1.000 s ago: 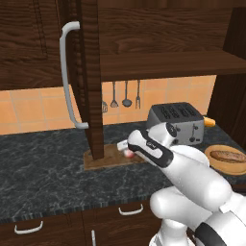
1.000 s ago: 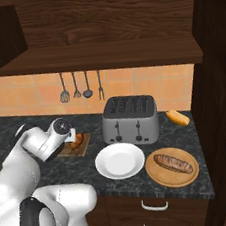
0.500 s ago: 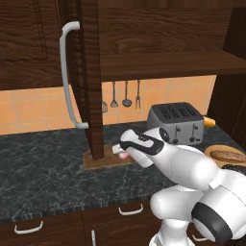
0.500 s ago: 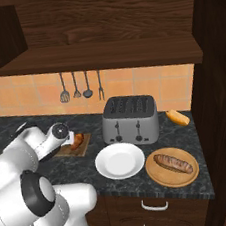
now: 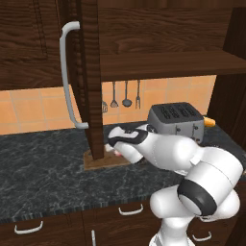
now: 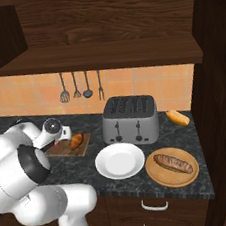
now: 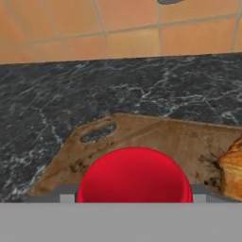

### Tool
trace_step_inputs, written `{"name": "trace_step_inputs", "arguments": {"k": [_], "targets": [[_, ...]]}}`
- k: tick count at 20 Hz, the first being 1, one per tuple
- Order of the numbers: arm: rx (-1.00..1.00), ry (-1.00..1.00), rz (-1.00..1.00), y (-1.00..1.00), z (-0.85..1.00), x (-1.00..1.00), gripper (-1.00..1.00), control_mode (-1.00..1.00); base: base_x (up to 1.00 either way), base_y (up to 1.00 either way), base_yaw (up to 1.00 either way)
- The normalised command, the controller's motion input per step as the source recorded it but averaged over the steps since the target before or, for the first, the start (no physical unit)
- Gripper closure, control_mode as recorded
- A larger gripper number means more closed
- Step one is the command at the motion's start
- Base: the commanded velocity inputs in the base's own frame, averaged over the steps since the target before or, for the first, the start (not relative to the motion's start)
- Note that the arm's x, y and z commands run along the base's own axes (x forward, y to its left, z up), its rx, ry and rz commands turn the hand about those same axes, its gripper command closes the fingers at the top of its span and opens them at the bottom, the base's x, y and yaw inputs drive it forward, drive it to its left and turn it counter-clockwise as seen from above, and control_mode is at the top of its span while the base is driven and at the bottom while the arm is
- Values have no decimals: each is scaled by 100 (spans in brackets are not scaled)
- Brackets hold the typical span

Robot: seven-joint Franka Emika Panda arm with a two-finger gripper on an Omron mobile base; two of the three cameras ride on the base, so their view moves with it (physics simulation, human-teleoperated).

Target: From the different types of pastries on the counter, select a croissant and place it on the cutting board. Then retrieve a jar of jam from the cabinet and place it alongside the croissant on the cutting board.

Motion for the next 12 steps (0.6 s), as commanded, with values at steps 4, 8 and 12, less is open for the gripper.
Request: {"name": "trace_step_inputs", "arguments": {"k": [4, 8, 12], "targets": [[-11, -9, 0, 7, -13, 21, 100, -100, 0, 0, 0], [-3, -4, 0, 0, -13, -9, 100, -100, 0, 0, 0], [-1, -6, 0, 0, -11, -5, 100, -100, 0, 0, 0]]}}
